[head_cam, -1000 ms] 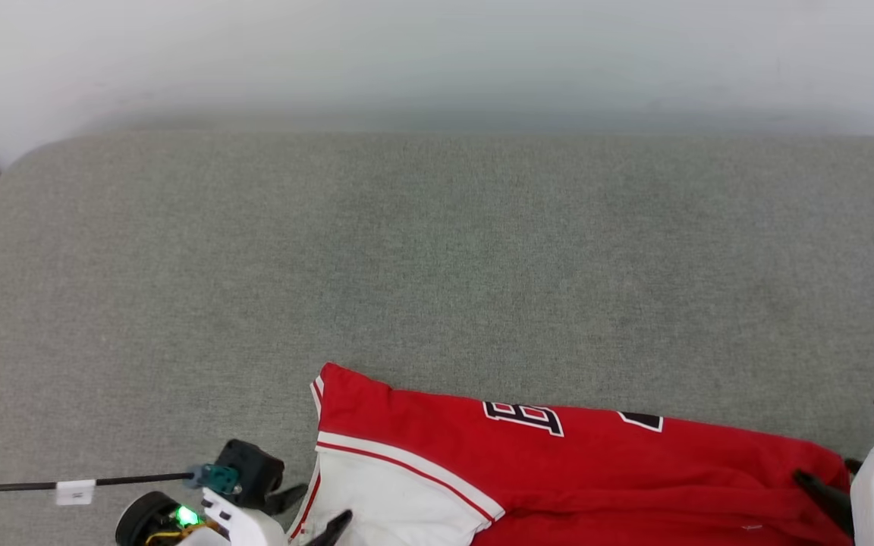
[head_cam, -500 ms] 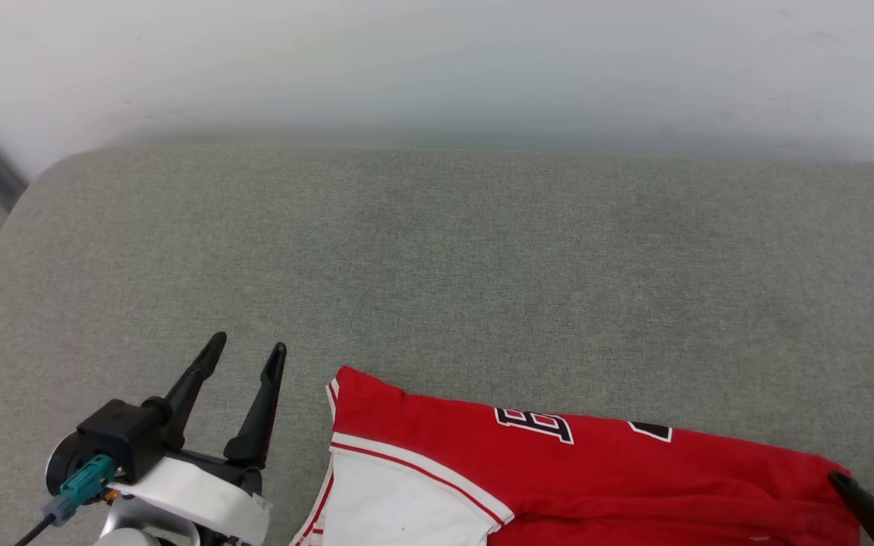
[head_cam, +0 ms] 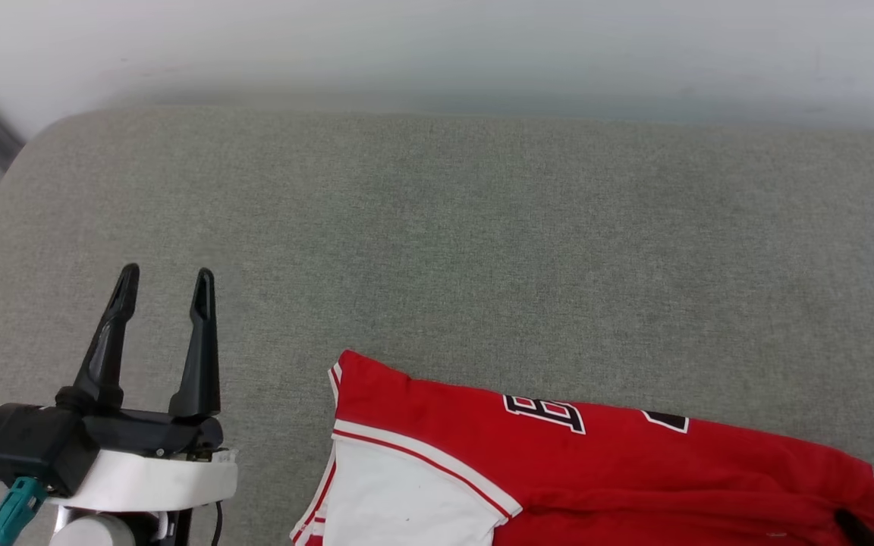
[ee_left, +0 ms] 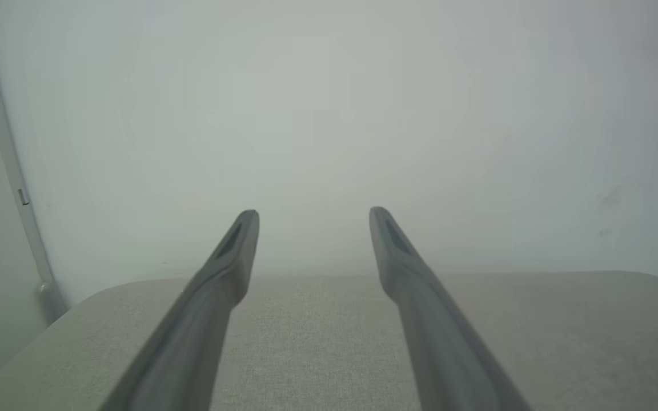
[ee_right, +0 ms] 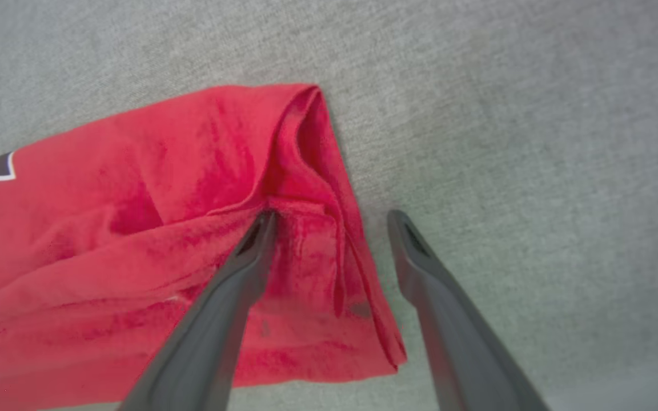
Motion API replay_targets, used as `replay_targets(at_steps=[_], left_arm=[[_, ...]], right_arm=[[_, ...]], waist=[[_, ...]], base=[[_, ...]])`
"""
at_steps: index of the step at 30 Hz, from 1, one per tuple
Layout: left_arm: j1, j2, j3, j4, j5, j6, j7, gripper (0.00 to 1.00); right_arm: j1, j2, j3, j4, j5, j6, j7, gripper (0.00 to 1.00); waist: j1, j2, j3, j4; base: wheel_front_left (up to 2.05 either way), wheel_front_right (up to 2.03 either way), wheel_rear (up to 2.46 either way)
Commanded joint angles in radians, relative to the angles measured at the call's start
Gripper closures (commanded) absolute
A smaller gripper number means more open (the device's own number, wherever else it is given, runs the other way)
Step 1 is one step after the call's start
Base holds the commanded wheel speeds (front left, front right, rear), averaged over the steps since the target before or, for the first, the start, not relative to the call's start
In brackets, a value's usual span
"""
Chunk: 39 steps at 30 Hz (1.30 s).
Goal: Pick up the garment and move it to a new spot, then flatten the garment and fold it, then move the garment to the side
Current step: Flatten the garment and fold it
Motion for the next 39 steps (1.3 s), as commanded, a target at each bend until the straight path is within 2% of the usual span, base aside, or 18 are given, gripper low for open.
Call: replay_targets(at_steps=[1, 5, 9, 17, 18, 20, 28, 39], left_arm=[[0.018, -0.028, 0.029, 0.001, 0.026, -0.028, -0.002, 0.0], [0.022, -0.084, 0.088, 0.007, 0.104, -0.089, -0.002, 0.0], [0.018, -0.131, 0.121, 0.013, 0.168, -0.131, -0.002, 0.0], [0.025, -0.189, 0.158, 0.032, 0.216, -0.165, -0.002, 0.0], [0.026, -0.192, 0.162, 0.034, 0.218, -0.167, -0.002, 0.0], [0.03, -0.197, 0.167, 0.036, 0.218, -0.17, -0.002, 0.0], [0.035, -0.197, 0.162, 0.04, 0.217, -0.173, -0.002, 0.0], [0.042, -0.18, 0.144, 0.048, 0.205, -0.173, -0.002, 0.0]], right_arm=[[-0.016, 0.007, -0.006, 0.025, -0.008, -0.001, -0.017, 0.0], [-0.031, 0.018, 0.01, 0.091, 0.015, -0.001, -0.024, 0.0], [-0.019, 0.041, 0.078, 0.132, 0.068, 0.002, 0.002, 0.0], [0.04, 0.053, 0.183, 0.165, 0.111, 0.006, 0.004, 0.0], [0.046, 0.049, 0.189, 0.166, 0.109, 0.006, 0.0, 0.36], [0.042, 0.037, 0.187, 0.164, 0.1, 0.006, -0.02, 1.0], [-0.007, -0.05, 0.131, 0.146, 0.057, -0.002, -0.119, 1.0], [-0.071, -0.176, -0.03, 0.193, -0.038, -0.001, -0.184, 1.0]], waist=[[-0.0001, -0.0001, 0.016, 0.005], [-0.0001, -0.0001, 0.037, 0.013], [-0.0001, -0.0001, 0.047, 0.022], [-0.0001, -0.0001, 0.031, 0.031], [-0.0001, -0.0001, 0.027, 0.03], [-0.0001, -0.0001, 0.021, 0.028], [-0.0001, -0.0001, 0.012, 0.017], [-0.0001, -0.0001, -0.002, 0.0]], base=[[0.0, 0.0, 0.0], [0.0, 0.0, 0.0], [0.0, 0.0, 0.0], [0.0, 0.0, 0.0], [0.0, 0.0, 0.0], [0.0, 0.0, 0.0], [0.0, 0.0, 0.0], [0.0, 0.0, 0.0]])
